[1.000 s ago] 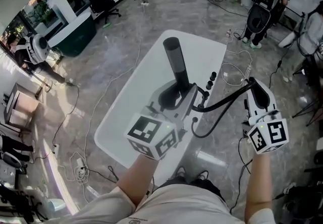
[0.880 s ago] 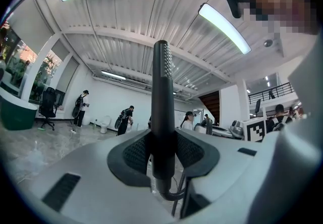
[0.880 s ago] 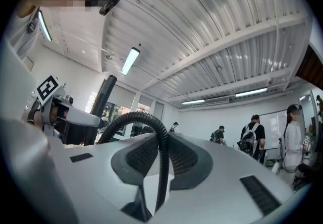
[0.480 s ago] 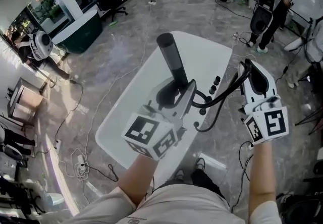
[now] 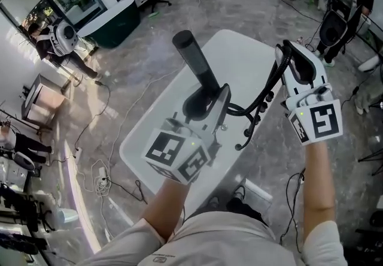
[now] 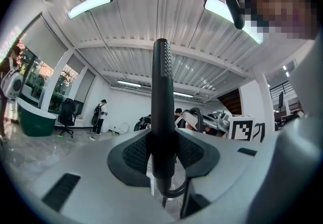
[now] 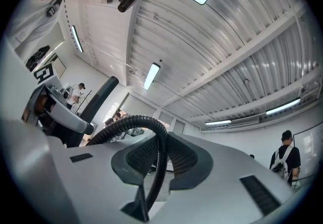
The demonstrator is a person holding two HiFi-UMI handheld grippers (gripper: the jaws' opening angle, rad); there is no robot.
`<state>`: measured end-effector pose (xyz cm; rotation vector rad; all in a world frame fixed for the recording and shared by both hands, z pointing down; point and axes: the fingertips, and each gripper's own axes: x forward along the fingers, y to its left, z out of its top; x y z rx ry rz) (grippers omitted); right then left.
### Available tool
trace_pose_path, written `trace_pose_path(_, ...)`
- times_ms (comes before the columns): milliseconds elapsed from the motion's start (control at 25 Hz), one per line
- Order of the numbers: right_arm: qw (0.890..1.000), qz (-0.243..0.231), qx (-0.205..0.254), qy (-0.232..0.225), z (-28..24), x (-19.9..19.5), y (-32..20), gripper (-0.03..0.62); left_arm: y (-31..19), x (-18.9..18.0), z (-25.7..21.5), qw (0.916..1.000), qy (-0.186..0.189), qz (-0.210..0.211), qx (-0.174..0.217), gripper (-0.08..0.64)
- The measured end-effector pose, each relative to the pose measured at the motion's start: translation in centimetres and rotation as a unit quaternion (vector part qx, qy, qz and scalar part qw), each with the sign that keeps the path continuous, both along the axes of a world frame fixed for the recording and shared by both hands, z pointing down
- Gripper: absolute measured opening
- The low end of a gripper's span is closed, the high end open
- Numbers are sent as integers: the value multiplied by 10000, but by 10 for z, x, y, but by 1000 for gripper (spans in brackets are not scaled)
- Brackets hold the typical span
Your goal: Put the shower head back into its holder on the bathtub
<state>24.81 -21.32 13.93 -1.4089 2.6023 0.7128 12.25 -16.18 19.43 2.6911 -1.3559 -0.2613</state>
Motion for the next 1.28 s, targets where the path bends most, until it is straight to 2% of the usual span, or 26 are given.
trace_pose_path(120,9994,-10,143,304,5,0,-13,69,-10,4,8,9999,-15,-88,-54,132)
trace_pose_path(280,9990,38,250,382,20,-1,-17,69,-21,9,22,9998,-92,-104,-133,133)
trace_pose_path(520,9961,180,383,777,46,0,-22,69,-29,17,45,9990,-277,-140,-331,132)
trace_pose_path(720,9945,37,540,901,45,-7,-25,69,-23,18,42,9989,-259,-341,-201,132)
trace_pose_path(920,9845,-41,769,1576,38,-48,-24,69,-15,-2,33,9981,-305,-520,-102,133)
trace_pose_path(1000,9830,-73,754,1670,45,-56,-23,69,-14,-8,36,9975,-355,-592,-125,133)
trace_pose_path(1120,9803,58,825,1796,55,-55,-26,69,-14,-14,42,9969,-339,-676,-211,133)
trace_pose_path(1280,9707,326,1022,2153,56,-47,-30,69,-14,-12,45,9974,-282,-626,-227,133)
